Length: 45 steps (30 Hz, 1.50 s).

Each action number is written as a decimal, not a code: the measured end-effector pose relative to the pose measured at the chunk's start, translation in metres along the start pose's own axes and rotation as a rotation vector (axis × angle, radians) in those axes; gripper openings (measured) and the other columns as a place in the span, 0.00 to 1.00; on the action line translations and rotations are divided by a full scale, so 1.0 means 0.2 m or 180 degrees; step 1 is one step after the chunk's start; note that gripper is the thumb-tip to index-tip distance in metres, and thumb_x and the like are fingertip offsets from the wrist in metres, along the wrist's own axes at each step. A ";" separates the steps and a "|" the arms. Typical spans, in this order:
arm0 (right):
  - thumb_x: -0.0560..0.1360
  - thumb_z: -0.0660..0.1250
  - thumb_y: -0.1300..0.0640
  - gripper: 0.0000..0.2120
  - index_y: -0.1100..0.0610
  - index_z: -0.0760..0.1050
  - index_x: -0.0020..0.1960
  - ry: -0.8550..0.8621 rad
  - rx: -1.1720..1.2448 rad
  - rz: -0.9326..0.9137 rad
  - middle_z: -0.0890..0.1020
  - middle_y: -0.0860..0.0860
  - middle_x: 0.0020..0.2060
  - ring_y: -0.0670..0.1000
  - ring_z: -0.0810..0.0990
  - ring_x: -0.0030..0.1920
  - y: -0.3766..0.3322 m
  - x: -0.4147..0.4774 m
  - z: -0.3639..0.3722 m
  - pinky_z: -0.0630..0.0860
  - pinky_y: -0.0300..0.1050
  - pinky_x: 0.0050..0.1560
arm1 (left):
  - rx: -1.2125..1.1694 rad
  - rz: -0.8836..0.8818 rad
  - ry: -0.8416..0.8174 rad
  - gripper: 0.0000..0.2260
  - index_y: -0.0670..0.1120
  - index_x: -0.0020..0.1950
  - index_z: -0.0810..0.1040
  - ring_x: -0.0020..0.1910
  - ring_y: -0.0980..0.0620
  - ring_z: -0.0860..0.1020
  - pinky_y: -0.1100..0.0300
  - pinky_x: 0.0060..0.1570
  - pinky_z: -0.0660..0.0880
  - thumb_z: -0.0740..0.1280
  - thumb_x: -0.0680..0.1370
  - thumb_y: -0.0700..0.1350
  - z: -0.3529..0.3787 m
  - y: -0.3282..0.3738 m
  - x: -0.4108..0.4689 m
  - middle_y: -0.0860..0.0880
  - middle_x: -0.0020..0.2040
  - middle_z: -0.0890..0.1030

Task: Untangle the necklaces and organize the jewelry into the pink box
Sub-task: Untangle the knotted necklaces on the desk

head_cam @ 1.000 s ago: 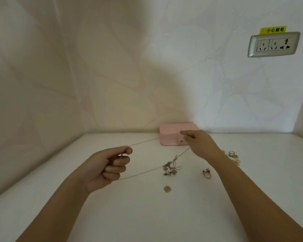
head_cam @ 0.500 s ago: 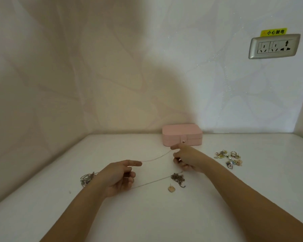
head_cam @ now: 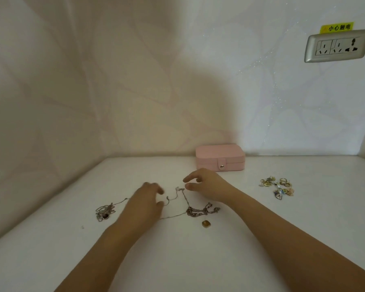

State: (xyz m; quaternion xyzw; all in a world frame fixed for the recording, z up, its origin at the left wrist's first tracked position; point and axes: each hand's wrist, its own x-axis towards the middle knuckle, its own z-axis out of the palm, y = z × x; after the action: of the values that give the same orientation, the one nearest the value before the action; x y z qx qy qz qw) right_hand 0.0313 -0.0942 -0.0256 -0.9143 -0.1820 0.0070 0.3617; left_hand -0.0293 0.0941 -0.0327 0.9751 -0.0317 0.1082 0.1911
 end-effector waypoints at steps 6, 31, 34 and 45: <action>0.73 0.69 0.63 0.03 0.56 0.80 0.45 -0.0273 -0.0159 -0.0149 0.80 0.46 0.37 0.39 0.76 0.32 0.00 -0.04 -0.07 0.73 0.30 0.34 | -0.0245 0.0841 -0.0634 0.20 0.51 0.75 0.61 0.71 0.53 0.66 0.61 0.70 0.59 0.53 0.83 0.44 0.16 0.07 0.00 0.53 0.73 0.67; 0.77 0.60 0.68 0.06 0.59 0.71 0.46 -0.1276 0.1786 0.0037 0.76 0.51 0.33 0.48 0.75 0.33 0.02 -0.13 -0.10 0.73 0.38 0.39 | 0.0765 0.0338 -0.1048 0.22 0.62 0.76 0.41 0.77 0.51 0.39 0.39 0.72 0.37 0.43 0.83 0.55 0.21 0.06 0.00 0.58 0.78 0.41; 0.77 0.58 0.69 0.07 0.59 0.70 0.46 -0.1270 0.2083 0.0318 0.70 0.50 0.28 0.48 0.70 0.28 0.03 -0.12 -0.11 0.69 0.40 0.34 | 0.0766 0.0328 -0.1036 0.22 0.62 0.76 0.41 0.77 0.51 0.39 0.39 0.72 0.37 0.43 0.83 0.53 0.20 0.06 0.00 0.59 0.78 0.41; 0.71 0.72 0.62 0.04 0.59 0.81 0.47 -0.0234 0.0074 0.0528 0.72 0.48 0.29 0.42 0.65 0.22 0.17 -0.16 -0.33 0.62 0.33 0.24 | 0.0839 0.0109 -0.1005 0.23 0.64 0.76 0.41 0.77 0.49 0.39 0.36 0.71 0.38 0.43 0.81 0.61 0.19 0.09 -0.03 0.58 0.78 0.40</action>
State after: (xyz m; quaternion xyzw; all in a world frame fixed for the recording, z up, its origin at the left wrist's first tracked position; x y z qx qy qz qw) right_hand 0.0221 -0.1716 -0.0021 -0.9211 -0.1187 0.0726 0.3635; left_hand -0.0302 0.0626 -0.0626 0.9958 -0.0634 -0.0396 0.0526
